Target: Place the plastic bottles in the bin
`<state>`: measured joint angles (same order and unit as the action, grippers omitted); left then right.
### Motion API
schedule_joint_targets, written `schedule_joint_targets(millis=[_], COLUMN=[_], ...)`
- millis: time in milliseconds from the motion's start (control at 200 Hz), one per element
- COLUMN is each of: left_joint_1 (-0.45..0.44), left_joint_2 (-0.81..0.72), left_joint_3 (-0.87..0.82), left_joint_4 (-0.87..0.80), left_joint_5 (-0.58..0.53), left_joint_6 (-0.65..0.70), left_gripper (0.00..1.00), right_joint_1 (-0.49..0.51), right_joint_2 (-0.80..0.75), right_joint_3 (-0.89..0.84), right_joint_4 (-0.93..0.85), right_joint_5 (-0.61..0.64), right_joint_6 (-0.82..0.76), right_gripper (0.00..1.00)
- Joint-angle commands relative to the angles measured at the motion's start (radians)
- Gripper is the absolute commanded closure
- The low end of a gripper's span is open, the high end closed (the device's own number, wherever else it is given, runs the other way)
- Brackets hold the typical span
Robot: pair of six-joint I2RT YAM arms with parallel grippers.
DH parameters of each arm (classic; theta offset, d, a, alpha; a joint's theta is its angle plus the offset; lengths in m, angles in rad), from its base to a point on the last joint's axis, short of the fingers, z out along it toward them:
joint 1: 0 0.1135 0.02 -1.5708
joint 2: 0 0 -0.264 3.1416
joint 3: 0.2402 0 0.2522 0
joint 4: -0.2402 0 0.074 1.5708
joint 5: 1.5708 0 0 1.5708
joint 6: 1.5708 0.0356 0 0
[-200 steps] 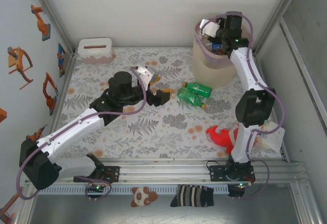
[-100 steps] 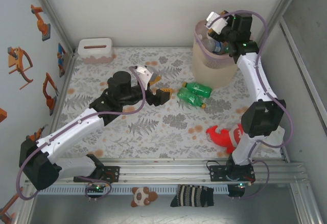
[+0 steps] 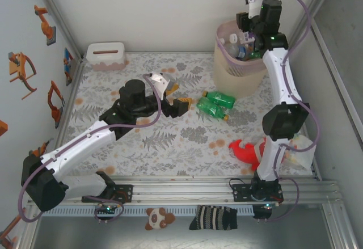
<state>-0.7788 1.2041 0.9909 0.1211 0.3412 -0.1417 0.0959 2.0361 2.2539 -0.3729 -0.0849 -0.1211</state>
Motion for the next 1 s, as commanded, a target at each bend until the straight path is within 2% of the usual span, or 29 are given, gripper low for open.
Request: schedule_joint_targets(millis=[0,155,361,601,991], left_joint_1=[0.003,0.004,0.004,0.003,0.002], left_joint_2=[-0.004,-0.016,-0.014,-0.009,0.002], left_joint_3=[-0.01,-0.024,-0.023,-0.018,-0.02], left_joint_4=[0.029,0.028,0.029,0.031,0.048], left_joint_5=[0.017,0.006,0.008,0.016,0.024], left_joint_6=[-0.015,-0.016,-0.019,-0.029,-0.05], left_gripper=[0.12,0.12,0.12,0.13,0.14], right_joint_1=[-0.018,-0.055,-0.079,-0.079,-0.078], right_joint_2=[0.08,0.141,0.162,0.038,-0.107], right_joint_3=[0.101,0.124,0.093,-0.043,-0.052], right_joint_4=[-0.126,-0.146,-0.262,-0.291,-0.324], right_joint_5=[0.03,-0.021,-0.047,-0.012,-0.079], right_joint_6=[0.208,0.267,0.217,0.158,0.211], right_gripper=[0.5,0.51,0.55,0.57,0.57])
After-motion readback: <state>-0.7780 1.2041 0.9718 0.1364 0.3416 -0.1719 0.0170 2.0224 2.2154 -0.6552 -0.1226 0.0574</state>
